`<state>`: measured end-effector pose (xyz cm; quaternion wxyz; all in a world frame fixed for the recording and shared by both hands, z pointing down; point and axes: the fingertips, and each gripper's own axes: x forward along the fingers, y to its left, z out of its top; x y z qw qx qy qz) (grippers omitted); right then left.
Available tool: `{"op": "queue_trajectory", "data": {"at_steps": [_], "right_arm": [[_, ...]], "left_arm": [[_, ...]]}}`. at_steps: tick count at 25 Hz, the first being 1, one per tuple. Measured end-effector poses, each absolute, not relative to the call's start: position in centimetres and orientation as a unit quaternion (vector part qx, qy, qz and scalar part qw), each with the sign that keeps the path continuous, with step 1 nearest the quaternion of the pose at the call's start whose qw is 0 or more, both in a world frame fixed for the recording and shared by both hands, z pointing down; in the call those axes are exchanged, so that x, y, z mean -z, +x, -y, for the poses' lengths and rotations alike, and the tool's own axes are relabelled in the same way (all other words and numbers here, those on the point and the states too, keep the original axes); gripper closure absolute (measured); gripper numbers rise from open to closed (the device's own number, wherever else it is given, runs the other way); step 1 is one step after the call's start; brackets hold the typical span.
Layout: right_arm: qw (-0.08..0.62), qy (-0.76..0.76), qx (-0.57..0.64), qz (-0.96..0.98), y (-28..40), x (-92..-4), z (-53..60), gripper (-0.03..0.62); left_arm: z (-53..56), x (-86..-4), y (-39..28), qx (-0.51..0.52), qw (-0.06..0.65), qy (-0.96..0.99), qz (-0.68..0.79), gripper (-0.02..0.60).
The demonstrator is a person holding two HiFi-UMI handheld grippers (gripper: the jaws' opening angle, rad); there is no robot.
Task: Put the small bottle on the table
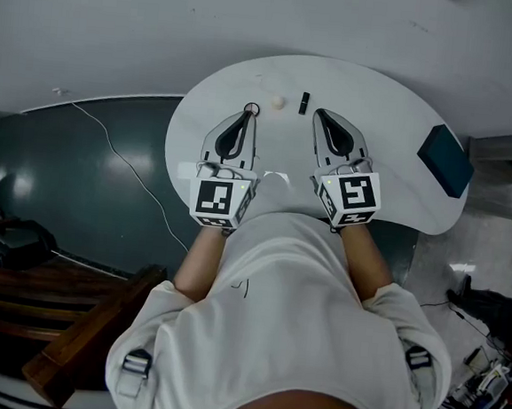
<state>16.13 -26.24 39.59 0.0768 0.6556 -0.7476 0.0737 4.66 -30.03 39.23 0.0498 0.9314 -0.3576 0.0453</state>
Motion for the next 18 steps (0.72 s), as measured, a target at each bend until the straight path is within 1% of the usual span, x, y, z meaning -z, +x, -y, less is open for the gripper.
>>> {"op": "queue_trajectory", "data": {"at_steps": [18], "right_arm": [[0.088, 0.654, -0.078, 0.747, 16.14, -39.98, 26.00, 0.596]], "left_arm": [[29.47, -39.92, 5.23, -0.056, 0.055, 0.936, 0.342, 0.569]]}}
